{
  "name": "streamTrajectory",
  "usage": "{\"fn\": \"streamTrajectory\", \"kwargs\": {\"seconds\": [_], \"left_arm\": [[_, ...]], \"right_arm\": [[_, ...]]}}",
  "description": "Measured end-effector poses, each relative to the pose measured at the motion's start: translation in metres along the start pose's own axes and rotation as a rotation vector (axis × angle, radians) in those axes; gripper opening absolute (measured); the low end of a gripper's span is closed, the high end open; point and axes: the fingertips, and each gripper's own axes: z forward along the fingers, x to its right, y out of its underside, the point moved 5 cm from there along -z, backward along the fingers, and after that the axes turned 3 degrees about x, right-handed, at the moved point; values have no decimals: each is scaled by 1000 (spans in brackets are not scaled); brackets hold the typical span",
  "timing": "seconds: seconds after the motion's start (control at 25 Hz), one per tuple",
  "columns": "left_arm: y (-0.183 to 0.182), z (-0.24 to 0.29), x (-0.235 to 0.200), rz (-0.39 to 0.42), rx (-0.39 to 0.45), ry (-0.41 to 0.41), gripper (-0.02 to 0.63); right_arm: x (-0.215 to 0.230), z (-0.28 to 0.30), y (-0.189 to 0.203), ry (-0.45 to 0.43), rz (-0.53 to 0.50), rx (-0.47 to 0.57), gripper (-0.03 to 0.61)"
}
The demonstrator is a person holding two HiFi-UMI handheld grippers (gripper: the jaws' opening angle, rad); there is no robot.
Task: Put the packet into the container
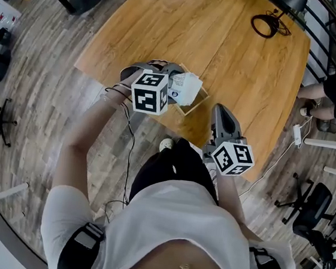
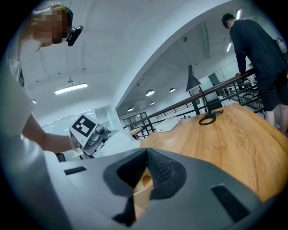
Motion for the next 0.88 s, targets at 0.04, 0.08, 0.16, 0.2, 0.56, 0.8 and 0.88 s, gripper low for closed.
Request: {"fn": "streamTrajectory", "kwargs": {"seconds": [0.04, 0.08, 0.16, 0.2, 0.56, 0.8, 0.88], "left_arm": [[0, 3, -1, 18, -9, 36, 360], [1, 5, -3, 40, -21, 70, 360], [4, 9, -8, 98, -62, 125, 361], [7, 11, -10, 129, -90, 146, 361], [10, 34, -11, 306, -201, 307, 362], [8, 46, 1, 351, -227, 400, 362], [7, 47, 3, 350, -232, 432, 362]], "right_arm": [[1, 1, 0, -5, 2, -2, 12], [2, 2, -1, -9, 4, -4, 12], [4, 6, -3, -15, 4, -3, 12], [4, 7, -4, -17, 1, 0, 12], [9, 3, -4, 17, 22, 11, 12], [12, -2, -4, 38, 28, 18, 12], [11, -3, -4, 44, 29, 23, 12]]}}
